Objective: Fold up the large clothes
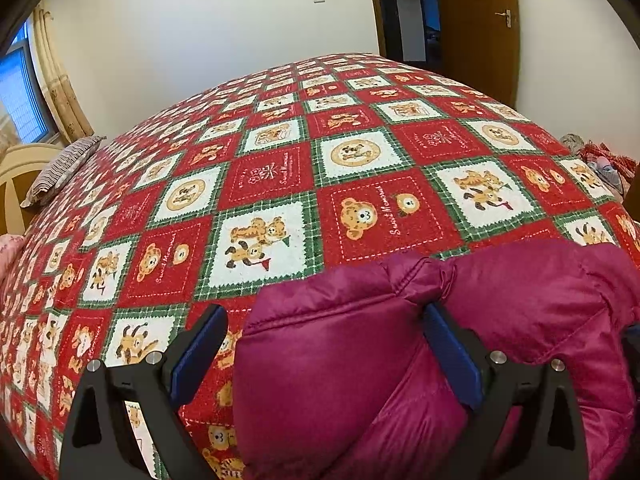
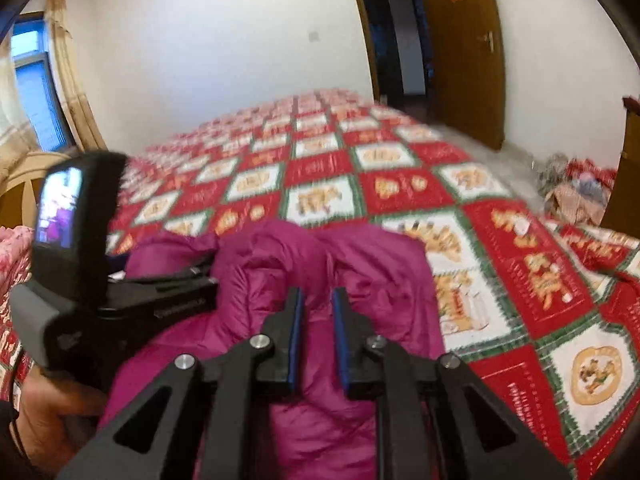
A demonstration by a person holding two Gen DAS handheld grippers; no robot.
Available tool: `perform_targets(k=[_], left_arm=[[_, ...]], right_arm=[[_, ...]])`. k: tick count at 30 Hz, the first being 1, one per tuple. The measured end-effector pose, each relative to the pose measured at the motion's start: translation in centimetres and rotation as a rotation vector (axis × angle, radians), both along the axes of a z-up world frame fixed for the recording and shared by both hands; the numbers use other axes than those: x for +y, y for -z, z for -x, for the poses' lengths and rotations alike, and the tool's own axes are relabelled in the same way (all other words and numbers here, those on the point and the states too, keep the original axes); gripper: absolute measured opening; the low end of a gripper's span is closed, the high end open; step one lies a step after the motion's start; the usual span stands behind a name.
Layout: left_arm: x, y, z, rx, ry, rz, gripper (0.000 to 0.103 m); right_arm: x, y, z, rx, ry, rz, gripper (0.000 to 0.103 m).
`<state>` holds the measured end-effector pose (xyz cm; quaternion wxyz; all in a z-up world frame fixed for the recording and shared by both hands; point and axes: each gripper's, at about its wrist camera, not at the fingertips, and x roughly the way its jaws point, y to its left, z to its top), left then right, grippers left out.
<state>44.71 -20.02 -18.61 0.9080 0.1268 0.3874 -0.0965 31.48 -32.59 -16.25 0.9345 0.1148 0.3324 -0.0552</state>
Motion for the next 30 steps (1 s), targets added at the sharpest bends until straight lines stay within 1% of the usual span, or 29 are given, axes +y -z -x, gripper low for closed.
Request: perform_targets(k=[2,5,8,11,13,15,17,18,19,21,24,26,27,28,29,30], left_arm=[[0.0,0.0,-0.1,0.001,-0.001,0.002,0.099],[0.0,0.0,-0.1,0.004,0.0,0.008,0.099],[0.0,0.0,-0.1,0.005,-0.002,0.012,0.099],[0.1,0.0,-0.1,0.007,0.002,0.01,0.099],[0.4,0.0,-0.3,0.02,0.01,0.029,0.099],[1.2,-0.2,-0.5,0.057,0.023,0.076,0.099],[2.8,-0.7,-0.3,0.11,0.044,0.15,0.099],[3.8,-1.2,0.2,0.121,0.046,0.184,0.099],[5.4,-2.0,1.1,0.114,0.029,0.215,0.099],[7.2,-2.9,3.0,0.102,0.011,0.252,0.099],[9.4,-3.8,6.1,0.093,0.017,0.305,0.099],[9.2,-3.5,7.5,0.104,0.038,0.297,0.099],[8.6,-3.0,7.9,0.112,0.053,0.269,0.099],[7.7,-2.3,8.5,0.103,0.067,0.213,0.099],[7.4,-2.0,8.8,0.088,0.075,0.191,0.099],[7.3,-1.7,9.0,0.071,0.084,0.181,0.099]], right_arm=[[-0.4,0.7,-0.9,0.054,-0.015,-0.033,0.018],[-0.8,1.3,-1.6,0.094,-0.028,-0.05,0.018],[-0.9,1.9,-1.8,0.11,-0.028,-0.064,0.016],[-1.0,2.1,-2.1,0.112,-0.022,-0.057,0.015],[-0.9,2.0,-2.0,0.111,-0.019,-0.05,0.015],[-0.5,1.9,-2.0,0.11,-0.011,-0.021,0.015],[-0.1,1.7,-2.0,0.113,-0.001,0.016,0.015],[0.3,1.6,-2.0,0.115,0.004,0.043,0.015],[0.5,1.5,-2.0,0.116,0.008,0.061,0.015],[0.7,1.4,-1.9,0.116,0.015,0.085,0.015],[0.8,1.3,-2.0,0.119,0.025,0.105,0.015],[0.8,1.2,-2.1,0.127,0.026,0.111,0.015],[0.7,1.0,-2.1,0.138,0.018,0.101,0.015],[0.5,0.7,-1.8,0.141,0.011,0.091,0.016],[0.2,0.2,-1.2,0.139,0.011,0.076,0.018],[-0.4,-0.5,-0.2,0.121,0.021,0.049,0.024]])
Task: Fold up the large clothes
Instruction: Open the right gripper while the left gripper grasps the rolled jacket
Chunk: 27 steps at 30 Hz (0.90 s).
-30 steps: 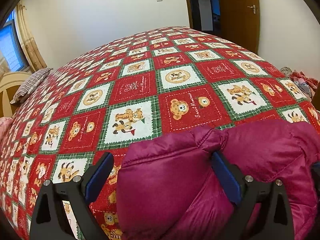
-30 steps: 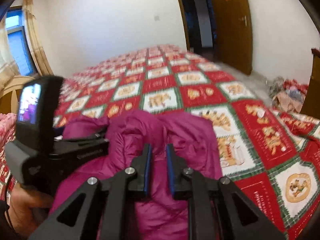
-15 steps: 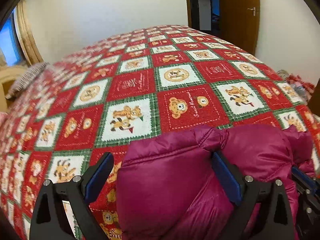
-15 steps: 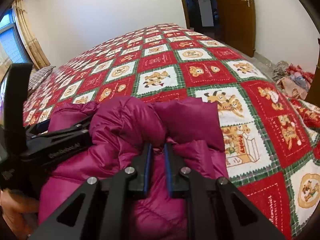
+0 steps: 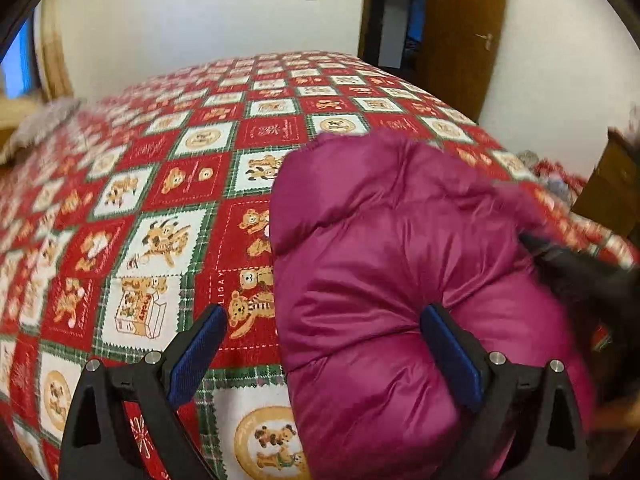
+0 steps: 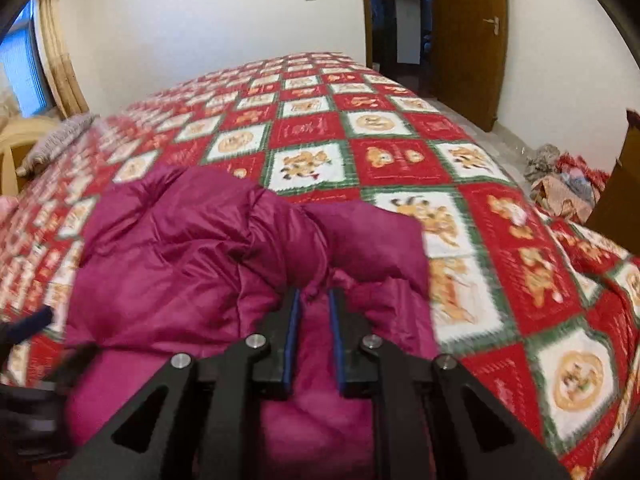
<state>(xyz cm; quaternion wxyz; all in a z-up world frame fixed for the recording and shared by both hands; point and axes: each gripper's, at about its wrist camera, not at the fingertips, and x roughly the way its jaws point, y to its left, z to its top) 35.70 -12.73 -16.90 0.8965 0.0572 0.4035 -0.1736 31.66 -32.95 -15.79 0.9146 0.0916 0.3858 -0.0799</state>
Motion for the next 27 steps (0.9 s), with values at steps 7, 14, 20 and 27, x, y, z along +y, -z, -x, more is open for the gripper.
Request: perform_targets(k=[7,14,20,27], left_arm=[[3.4,-2.0,0.4,0.019,0.01,0.103,0.099],[5.6,-1.3,-1.0,0.164,0.004,0.322,0.099],[5.0,1.2,-1.6,0.247,-0.011,0.389,0.099],[3.2,1.6,-2.2,0.237,0.007,0.357,0.099]], right_arm=[[-3.8,-3.0,7.8,-0.104,0.053,-0.107,0.072],[-6.0,-1.0,6.5,-0.102,-0.012,-0.368,0.085],[-4.5,2.6,3.7,-0.032,-0.074,-0.41,0.09],[-3.9,2.9,3.5,-0.047,-0.117,-0.375,0.091]])
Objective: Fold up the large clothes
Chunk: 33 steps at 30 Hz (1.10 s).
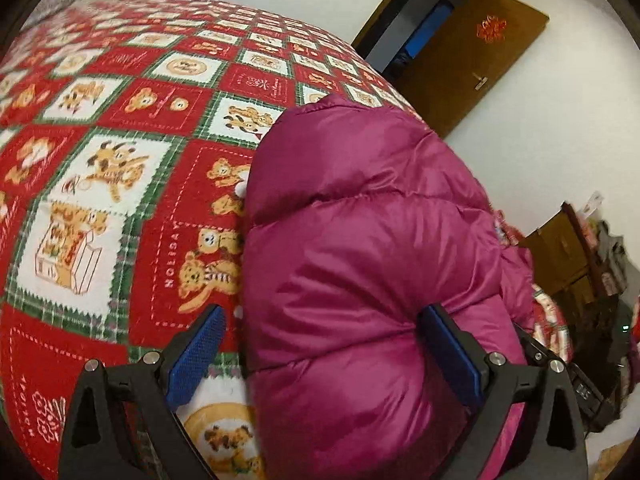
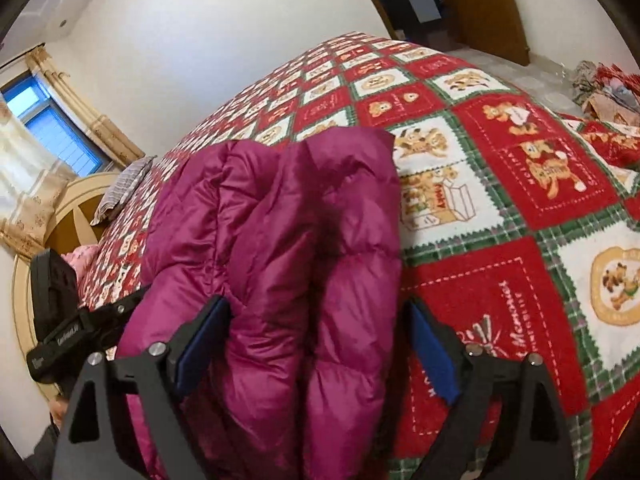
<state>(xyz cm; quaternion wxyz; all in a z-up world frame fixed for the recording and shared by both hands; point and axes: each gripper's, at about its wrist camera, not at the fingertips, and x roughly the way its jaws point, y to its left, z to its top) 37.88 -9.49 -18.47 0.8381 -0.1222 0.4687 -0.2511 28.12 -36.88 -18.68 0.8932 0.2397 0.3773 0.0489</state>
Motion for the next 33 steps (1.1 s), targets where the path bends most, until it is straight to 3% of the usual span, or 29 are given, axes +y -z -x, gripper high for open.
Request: perform_targets(k=[5,7,9,14,18,22,27,33], left_arm=[[-1.7,-0.2,0.5,-0.051,0.056,-0.101,0.099],[-1.8,-0.1,0.7,-0.057,0.065,-0.113,0.098],[-1.8,-0.2,1.0,-0.07,0.08,-0.116,0.091],[-2.7,-1.6,2.7,-0.155,0.105,-0.207,0.071],[-2.1,-2.2,4.0,-0.177,0.115,-0.21,0.063],[-1.1,-3.0,5.8,-0.19,0.129,-0.22,0.058],[-0.7,-3.2,8.1,-0.2,0.152,-0.247,0.058],[-0.2,-2.9,9.7,-0.235,0.163,-0.299,0.08]], right_arm=[[0.9,0.2,-0.3,0.001,-0.028,0.065,0.091],[1.8,0.1,-0.4,0.0,-0.055,0.084,0.079],[2.2,0.2,-0.5,0.009,-0.063,0.074,0.071],[3.2,-0.1,-0.2,0.04,-0.053,0.076,0.054],[4.5,-0.7,1.4,0.044,-0.039,0.081,0.043],[5.4,-0.8,3.5,0.039,-0.014,0.064,0.039],[6.1,-0.8,5.8,0.043,0.004,0.06,0.038],[5.6,-0.4,7.9,0.044,0.006,0.026,0.037]])
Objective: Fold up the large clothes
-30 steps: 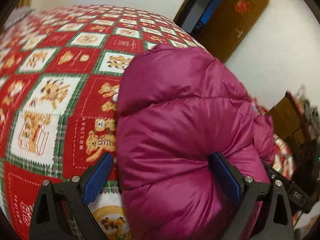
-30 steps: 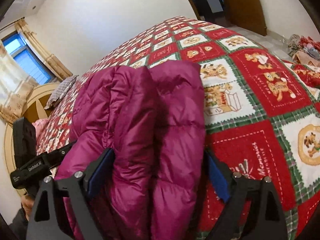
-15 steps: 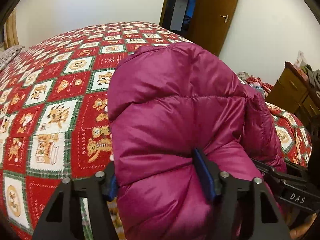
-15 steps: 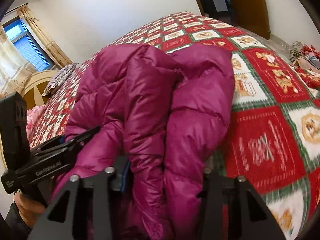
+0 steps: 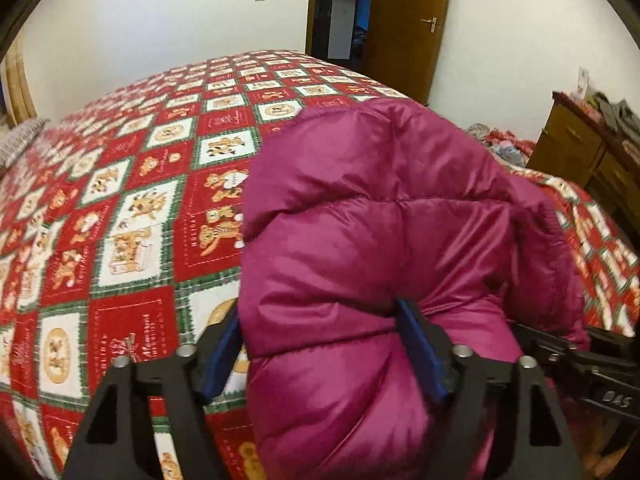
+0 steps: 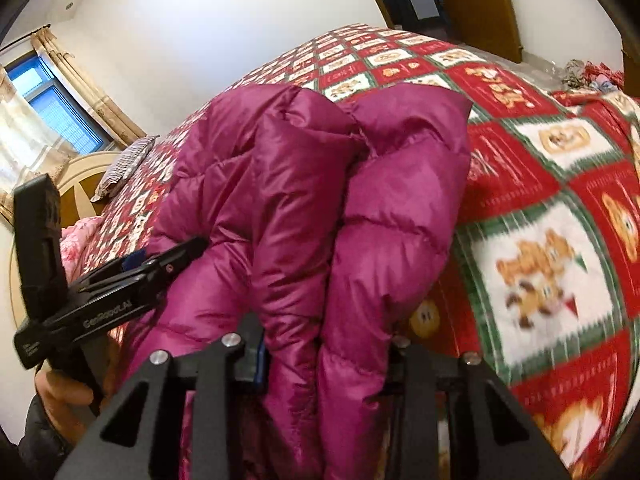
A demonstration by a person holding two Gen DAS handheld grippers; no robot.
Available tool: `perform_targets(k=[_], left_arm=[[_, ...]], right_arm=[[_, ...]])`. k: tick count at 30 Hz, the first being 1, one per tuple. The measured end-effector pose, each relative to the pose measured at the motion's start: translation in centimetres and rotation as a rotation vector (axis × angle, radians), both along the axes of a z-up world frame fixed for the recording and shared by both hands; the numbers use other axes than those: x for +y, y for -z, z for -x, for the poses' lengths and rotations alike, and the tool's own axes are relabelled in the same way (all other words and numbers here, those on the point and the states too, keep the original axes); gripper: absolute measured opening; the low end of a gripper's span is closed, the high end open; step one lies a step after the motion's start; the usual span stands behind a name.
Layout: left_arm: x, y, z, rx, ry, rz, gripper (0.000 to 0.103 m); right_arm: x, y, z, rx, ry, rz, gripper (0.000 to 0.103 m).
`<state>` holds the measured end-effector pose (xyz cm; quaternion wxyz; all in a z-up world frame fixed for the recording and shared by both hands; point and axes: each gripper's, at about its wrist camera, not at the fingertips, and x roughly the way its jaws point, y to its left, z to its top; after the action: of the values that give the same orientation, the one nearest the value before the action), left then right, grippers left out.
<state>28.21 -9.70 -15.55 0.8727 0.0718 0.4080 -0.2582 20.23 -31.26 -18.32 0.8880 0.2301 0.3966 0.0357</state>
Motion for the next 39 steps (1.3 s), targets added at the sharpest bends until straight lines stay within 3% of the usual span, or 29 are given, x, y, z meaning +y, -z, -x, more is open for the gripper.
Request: perform_targets(k=[5,12,16,18,23,33,39], left_arm=[[0.6,0.6,-0.9,0.051,-0.02,0.022,0.09],[3.1,3.2,-3.0,0.282,-0.036,0.229,0.1],[1.9,2.8,-2.1,0.227,0.015,0.2,0.099],[1.4,2.6,-1.2,0.214,0.06,0.23,0.079],[1.1,1.2,0.7,0.161,0.063,0.208,0.064],[0.4,-2.0,3.1,0.176,0.094,0.312,0.061],[-2.5,-4.2,3.1,0.168,0.13,0.354,0.061]], right_arm=[[-0.1,0.3,-0.5,0.005,0.016,-0.004,0.038],[-0.4,1.1,-0.4,0.008,0.024,-0.039,0.046],[-0.8,2.0,-0.2,0.0,0.041,-0.088,0.048],[-0.2,1.6,-0.2,-0.003,0.041,-0.041,0.041],[1.6,0.2,0.6,-0.008,0.036,0.062,0.034],[1.2,-4.2,4.9,-0.095,0.071,0.108,0.031],[-2.3,-7.6,6.4,-0.148,0.126,0.173,0.03]])
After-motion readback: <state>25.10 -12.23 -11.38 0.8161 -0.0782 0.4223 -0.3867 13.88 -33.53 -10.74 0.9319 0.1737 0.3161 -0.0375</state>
